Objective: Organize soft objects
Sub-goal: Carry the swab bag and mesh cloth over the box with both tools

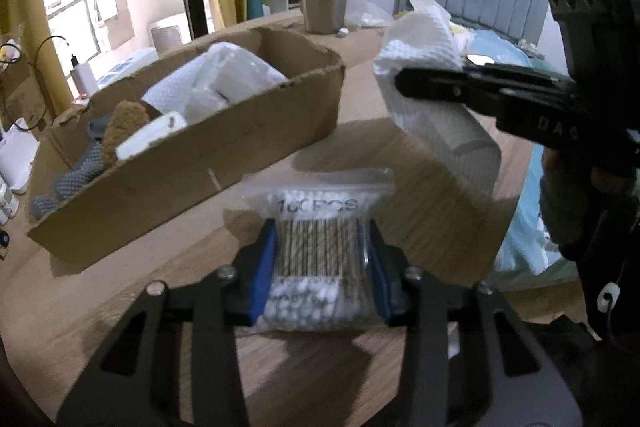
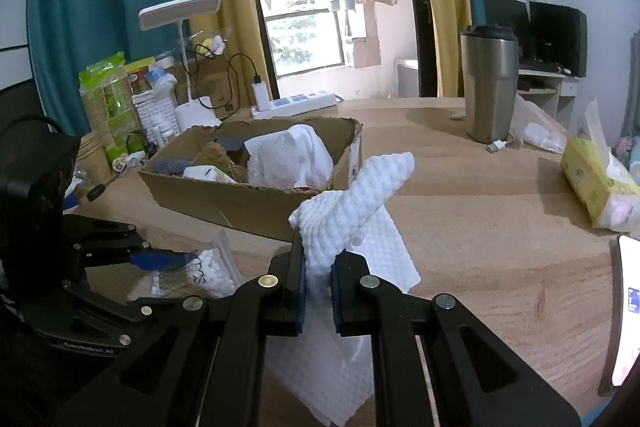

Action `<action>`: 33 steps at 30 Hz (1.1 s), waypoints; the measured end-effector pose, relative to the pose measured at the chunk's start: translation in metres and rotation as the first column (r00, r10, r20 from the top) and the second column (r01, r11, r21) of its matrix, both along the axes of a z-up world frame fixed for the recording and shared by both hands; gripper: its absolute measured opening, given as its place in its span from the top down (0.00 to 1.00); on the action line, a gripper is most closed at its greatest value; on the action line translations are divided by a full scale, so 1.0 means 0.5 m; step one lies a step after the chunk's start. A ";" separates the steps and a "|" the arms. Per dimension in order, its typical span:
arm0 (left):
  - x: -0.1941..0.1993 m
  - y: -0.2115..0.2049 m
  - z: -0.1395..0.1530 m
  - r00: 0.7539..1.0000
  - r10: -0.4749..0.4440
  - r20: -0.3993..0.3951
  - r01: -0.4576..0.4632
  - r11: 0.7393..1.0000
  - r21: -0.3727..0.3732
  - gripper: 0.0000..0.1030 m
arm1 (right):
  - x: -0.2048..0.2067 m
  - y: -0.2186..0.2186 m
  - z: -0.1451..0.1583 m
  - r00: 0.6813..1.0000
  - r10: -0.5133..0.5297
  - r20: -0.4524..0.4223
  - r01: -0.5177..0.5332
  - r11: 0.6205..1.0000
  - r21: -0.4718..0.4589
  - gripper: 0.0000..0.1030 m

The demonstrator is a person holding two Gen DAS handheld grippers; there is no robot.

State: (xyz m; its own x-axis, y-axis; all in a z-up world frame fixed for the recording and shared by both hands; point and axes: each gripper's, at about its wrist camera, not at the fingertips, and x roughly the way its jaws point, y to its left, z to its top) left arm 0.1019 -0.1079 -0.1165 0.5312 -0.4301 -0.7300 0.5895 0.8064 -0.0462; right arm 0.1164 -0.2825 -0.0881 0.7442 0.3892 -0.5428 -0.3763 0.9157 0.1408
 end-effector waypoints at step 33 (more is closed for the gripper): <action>-0.035 0.250 0.121 0.955 0.237 0.176 -0.183 0.943 -0.278 0.59 | 0.012 0.218 0.110 0.985 0.153 0.080 -0.140 0.978 -0.155 0.89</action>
